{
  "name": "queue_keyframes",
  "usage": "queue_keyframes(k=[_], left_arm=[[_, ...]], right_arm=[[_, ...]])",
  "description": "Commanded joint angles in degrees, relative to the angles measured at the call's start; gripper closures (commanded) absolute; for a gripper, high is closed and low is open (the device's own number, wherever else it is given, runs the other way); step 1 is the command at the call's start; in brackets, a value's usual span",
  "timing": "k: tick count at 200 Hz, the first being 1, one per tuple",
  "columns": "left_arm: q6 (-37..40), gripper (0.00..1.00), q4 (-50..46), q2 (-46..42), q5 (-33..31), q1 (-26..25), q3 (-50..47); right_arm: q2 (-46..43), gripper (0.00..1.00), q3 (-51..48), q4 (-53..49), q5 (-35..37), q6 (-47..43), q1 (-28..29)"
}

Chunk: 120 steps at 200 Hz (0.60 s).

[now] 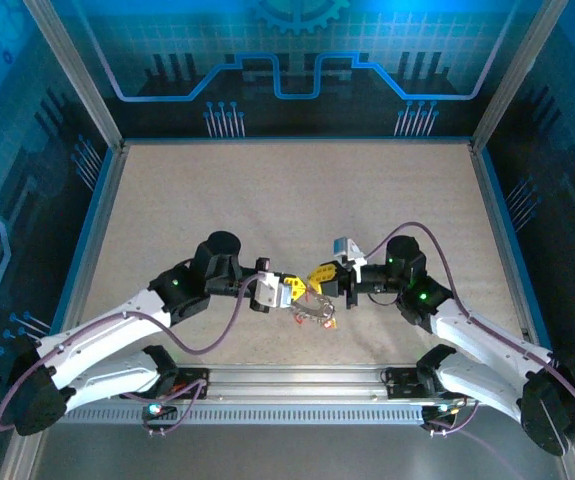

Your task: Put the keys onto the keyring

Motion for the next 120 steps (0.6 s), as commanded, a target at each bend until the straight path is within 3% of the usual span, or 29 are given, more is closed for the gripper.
queue_keyframes(k=[1,68,120], left_arm=[[2.8,1.00,-0.3,-1.2,0.2,-1.2,-2.4],[7.8,1.00,-1.9,-1.1,-3.6,-3.1,-2.7],[4.4,1.00,-0.1,-1.0,-5.4,-3.0,-4.5]], right_arm=[[-0.3,1.00,0.2,7.5,3.5,3.6,-1.7],[1.8,1.00,0.9,7.2,3.3,8.8,-3.0],[-1.4,1.00,2.7,-4.7,7.5,0.3,-3.8]])
